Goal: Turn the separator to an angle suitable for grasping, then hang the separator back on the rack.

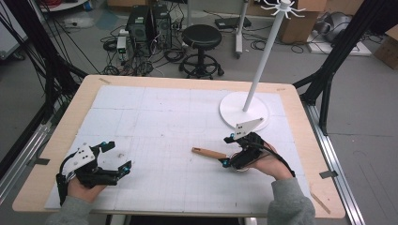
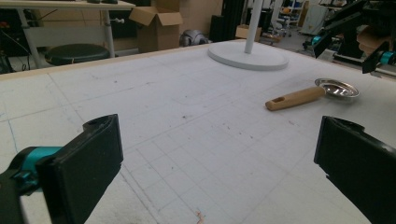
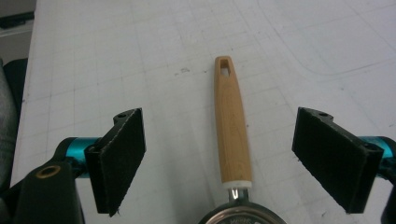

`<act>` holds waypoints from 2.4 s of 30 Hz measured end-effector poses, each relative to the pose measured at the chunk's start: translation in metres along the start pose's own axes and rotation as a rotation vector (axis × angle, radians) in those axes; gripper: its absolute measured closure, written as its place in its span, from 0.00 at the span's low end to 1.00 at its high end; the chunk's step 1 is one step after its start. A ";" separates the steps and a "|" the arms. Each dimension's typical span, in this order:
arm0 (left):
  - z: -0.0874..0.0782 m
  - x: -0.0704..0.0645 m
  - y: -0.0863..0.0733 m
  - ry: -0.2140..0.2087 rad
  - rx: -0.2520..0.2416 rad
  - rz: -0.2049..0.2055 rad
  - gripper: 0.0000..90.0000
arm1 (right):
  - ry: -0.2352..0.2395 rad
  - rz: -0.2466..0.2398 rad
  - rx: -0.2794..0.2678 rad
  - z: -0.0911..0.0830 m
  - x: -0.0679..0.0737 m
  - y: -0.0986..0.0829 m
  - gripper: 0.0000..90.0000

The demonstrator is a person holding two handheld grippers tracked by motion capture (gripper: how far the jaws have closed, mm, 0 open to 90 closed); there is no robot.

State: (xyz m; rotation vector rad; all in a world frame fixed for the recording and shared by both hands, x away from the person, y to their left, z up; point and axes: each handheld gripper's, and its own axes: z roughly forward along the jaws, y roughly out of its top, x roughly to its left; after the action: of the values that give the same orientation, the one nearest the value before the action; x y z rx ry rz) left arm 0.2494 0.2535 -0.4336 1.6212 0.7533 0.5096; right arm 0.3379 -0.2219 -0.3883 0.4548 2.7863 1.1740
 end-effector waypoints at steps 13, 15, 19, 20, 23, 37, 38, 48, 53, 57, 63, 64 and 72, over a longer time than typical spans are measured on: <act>-0.001 -0.001 -0.001 0.002 0.008 -0.003 0.02 | 0.013 -0.036 0.096 0.004 -0.005 0.001 0.20; -0.001 -0.002 -0.001 0.001 0.006 0.000 0.02 | 0.015 -0.029 0.121 0.005 -0.006 0.000 0.21; -0.005 -0.003 -0.001 0.002 0.004 0.001 0.02 | 0.019 -0.025 0.170 0.009 -0.009 -0.001 0.23; -0.006 -0.003 -0.002 0.007 0.003 -0.001 0.02 | 0.019 -0.022 0.182 0.011 -0.008 0.000 0.23; -0.011 -0.002 -0.003 0.014 0.007 -0.005 0.02 | 0.035 -0.043 0.205 0.015 -0.010 0.001 0.23; -0.027 -0.001 -0.007 0.043 0.009 -0.014 0.02 | 0.059 -0.070 0.310 0.029 -0.019 0.008 0.28; -0.027 -0.001 -0.007 0.044 0.012 -0.011 0.02 | 0.068 -0.072 0.317 0.029 -0.020 0.008 0.29; -0.031 -0.001 -0.008 0.048 0.015 -0.012 0.02 | 0.090 -0.056 0.371 0.036 -0.026 0.005 0.38; -0.033 0.000 -0.008 0.052 0.011 -0.015 0.02 | 0.106 -0.043 0.385 0.038 -0.025 0.004 0.45; -0.034 -0.001 -0.008 0.053 0.012 -0.017 0.02 | 0.092 -0.048 0.414 0.038 -0.024 0.005 0.51; -0.035 0.000 -0.008 0.054 0.012 -0.016 0.02 | 0.089 -0.051 0.428 0.039 -0.024 0.004 0.59; -0.035 0.000 -0.008 0.053 0.012 -0.015 0.02 | 0.088 -0.049 0.432 0.039 -0.024 0.004 0.59; -0.034 0.000 -0.009 0.053 0.014 -0.016 0.02 | 0.075 -0.032 0.443 0.039 -0.024 0.004 0.67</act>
State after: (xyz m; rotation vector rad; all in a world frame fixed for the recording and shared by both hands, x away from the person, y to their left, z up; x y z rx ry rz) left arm 0.2238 0.2779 -0.4354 1.6189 0.8103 0.5389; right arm 0.3691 -0.1999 -0.4133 0.3985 3.1041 0.5689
